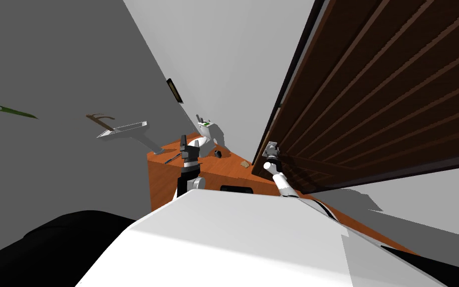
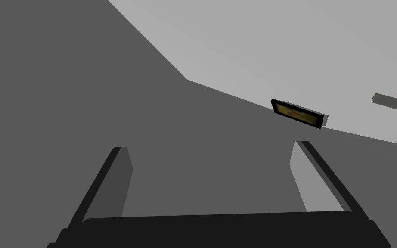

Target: Pull the door open

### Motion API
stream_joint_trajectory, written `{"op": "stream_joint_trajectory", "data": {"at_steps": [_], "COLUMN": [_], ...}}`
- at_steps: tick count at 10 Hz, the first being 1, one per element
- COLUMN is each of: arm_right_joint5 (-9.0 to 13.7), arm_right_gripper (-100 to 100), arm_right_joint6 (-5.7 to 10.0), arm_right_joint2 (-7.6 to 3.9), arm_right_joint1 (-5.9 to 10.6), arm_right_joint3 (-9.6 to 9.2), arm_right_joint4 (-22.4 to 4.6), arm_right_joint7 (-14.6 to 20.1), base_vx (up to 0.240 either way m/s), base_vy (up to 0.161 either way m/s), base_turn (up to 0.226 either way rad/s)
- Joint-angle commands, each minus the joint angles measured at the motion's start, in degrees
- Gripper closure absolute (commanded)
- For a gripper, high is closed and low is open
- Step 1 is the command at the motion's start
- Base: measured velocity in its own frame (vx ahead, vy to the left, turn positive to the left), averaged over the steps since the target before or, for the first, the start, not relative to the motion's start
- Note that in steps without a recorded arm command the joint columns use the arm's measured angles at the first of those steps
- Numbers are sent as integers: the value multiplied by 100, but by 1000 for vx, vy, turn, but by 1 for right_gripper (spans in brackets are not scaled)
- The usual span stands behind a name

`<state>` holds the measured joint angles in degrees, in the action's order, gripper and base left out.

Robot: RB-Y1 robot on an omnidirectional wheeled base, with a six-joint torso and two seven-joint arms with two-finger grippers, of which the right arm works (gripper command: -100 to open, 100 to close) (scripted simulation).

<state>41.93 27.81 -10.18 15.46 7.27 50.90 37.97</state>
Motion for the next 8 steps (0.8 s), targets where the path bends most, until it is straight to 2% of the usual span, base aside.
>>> {"op": "stream_joint_trajectory", "data": {"at_steps": [1, 8], "arm_right_joint5": [176, 789], "arm_right_gripper": [-100, -100], "arm_right_joint6": [6, 2], "arm_right_joint2": [89, 443], "arm_right_joint1": [9, -38], "arm_right_joint3": [-25, -95], "arm_right_joint4": [59, 376], "arm_right_joint7": [240, 993], "base_vx": [-97, -92], "base_vy": [-18, -26], "base_turn": [37, 33]}}
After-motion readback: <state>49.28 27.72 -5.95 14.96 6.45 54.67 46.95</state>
